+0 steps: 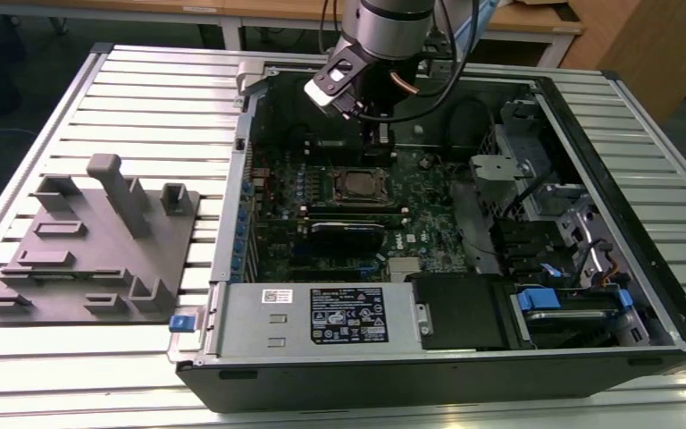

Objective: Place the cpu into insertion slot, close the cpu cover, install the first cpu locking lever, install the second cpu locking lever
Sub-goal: 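Install the first cpu locking lever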

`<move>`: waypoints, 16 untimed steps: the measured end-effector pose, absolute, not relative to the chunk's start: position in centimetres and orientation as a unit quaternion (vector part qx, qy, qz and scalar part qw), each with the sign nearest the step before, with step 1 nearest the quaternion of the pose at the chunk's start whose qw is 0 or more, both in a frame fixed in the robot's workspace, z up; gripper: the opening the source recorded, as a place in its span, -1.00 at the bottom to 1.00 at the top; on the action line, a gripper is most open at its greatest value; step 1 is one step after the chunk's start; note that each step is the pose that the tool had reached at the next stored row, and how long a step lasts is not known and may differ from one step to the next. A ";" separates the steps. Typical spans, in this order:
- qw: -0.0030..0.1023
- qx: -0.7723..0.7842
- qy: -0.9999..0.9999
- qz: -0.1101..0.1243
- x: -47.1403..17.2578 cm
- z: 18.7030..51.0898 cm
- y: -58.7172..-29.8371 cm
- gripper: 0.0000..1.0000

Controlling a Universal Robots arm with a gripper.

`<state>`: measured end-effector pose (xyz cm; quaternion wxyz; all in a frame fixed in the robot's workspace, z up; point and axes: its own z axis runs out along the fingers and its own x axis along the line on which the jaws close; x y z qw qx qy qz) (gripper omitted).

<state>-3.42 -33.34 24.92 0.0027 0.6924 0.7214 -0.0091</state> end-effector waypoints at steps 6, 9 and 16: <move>0.003 0.690 0.723 -0.009 -3.4 24.9 -33.3 -0.80; 0.003 0.688 0.725 -0.009 -3.4 24.9 -33.3 -0.80; 0.003 0.684 0.730 -0.009 -3.4 24.9 -33.3 -0.80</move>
